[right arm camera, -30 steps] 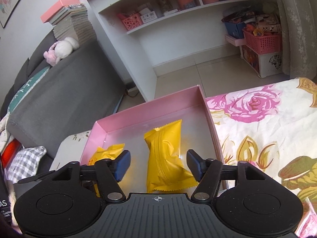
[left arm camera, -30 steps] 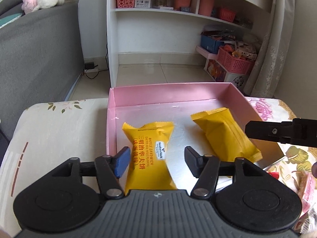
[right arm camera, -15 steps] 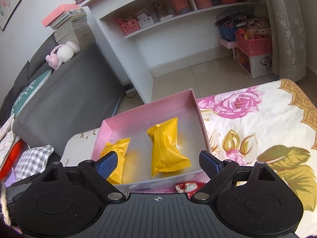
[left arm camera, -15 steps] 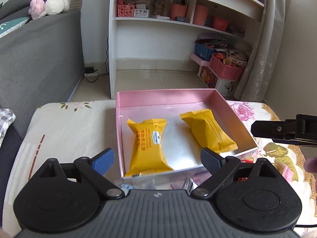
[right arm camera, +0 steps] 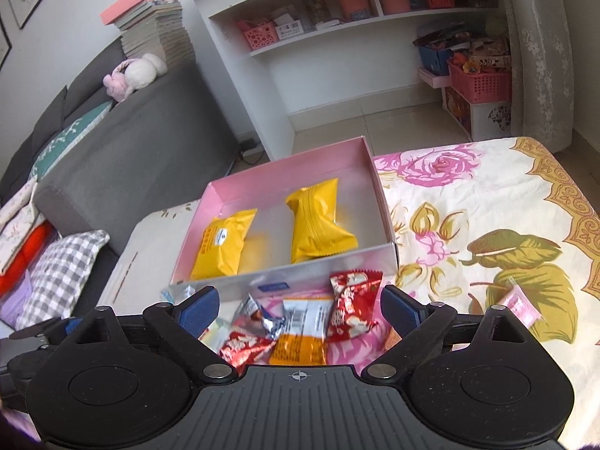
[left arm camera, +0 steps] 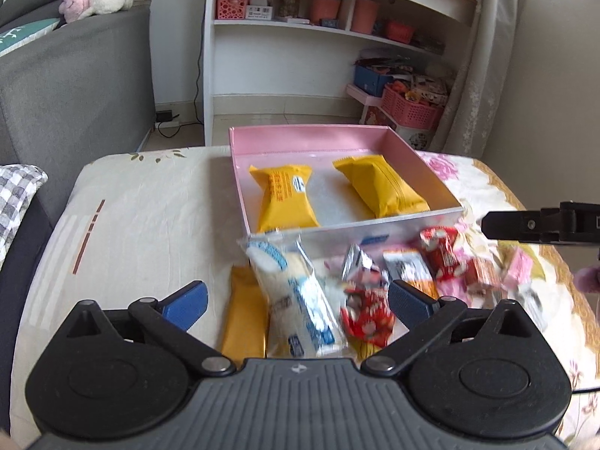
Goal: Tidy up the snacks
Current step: 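Withdraw both tools from the box back over the snack pile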
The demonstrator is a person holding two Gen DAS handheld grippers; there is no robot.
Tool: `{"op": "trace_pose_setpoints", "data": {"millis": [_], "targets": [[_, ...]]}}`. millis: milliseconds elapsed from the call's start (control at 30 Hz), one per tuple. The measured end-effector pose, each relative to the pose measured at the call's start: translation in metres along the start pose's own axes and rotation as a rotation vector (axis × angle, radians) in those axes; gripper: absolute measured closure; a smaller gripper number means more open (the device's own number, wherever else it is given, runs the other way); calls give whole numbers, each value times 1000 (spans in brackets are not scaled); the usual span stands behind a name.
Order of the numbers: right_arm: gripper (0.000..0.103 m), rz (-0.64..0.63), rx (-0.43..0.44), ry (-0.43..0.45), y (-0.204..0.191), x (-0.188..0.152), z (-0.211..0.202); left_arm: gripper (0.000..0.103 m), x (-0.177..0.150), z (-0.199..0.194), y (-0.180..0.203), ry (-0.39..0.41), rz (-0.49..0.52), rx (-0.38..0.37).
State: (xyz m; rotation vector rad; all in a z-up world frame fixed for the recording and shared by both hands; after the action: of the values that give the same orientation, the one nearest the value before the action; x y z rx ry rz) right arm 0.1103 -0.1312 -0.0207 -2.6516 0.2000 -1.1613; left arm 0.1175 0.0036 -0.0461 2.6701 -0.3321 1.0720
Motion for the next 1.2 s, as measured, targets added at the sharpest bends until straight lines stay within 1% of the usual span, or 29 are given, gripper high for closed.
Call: {"op": "trace_pose_setpoints", "data": {"millis": [133,267,367,567,667,867,1067,1133,1200], "targets": [[8,-60,12,1,-2,-19,-6,0,-22,-5,-1,-11,58,-24],[8,-124,9,19,-2,-36,-10,0,-36,-9,-3,10,102,-33],[8,-157,26,15,-2,-50,-11,0,-46,-12,-5,14,123,-53],[7,-275,24,4,-4,-77,-7,0,-70,-14,-8,3,181,-96],[7,-350,27,17,-8,-88,-8,0,-78,-13,-8,-11,207,-118],[7,-442,21,-4,-16,-103,-3,1,-85,-9,-8,-34,237,-137],[7,-480,0,-21,-21,-111,3,8,-87,-9,-7,-42,253,-151],[7,-481,-8,-21,-21,-111,5,13,-88,-8,-7,-45,261,-150],[7,-478,-13,-19,-20,-111,6,17,-89,-8,-6,-49,268,-149]]}}
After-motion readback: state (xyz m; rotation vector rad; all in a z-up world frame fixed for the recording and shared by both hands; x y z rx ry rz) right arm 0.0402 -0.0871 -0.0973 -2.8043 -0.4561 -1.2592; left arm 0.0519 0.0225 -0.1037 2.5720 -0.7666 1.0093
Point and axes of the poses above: each gripper's, at about its wrist camera, not at the fingertips, and z roughly the way its jaws point, y to its right, x to its top, the point moved 4 cm from there along z, roughly the way its jaws point, and after that the axes turned 2 degrees about -z, right-handed, at the moved point
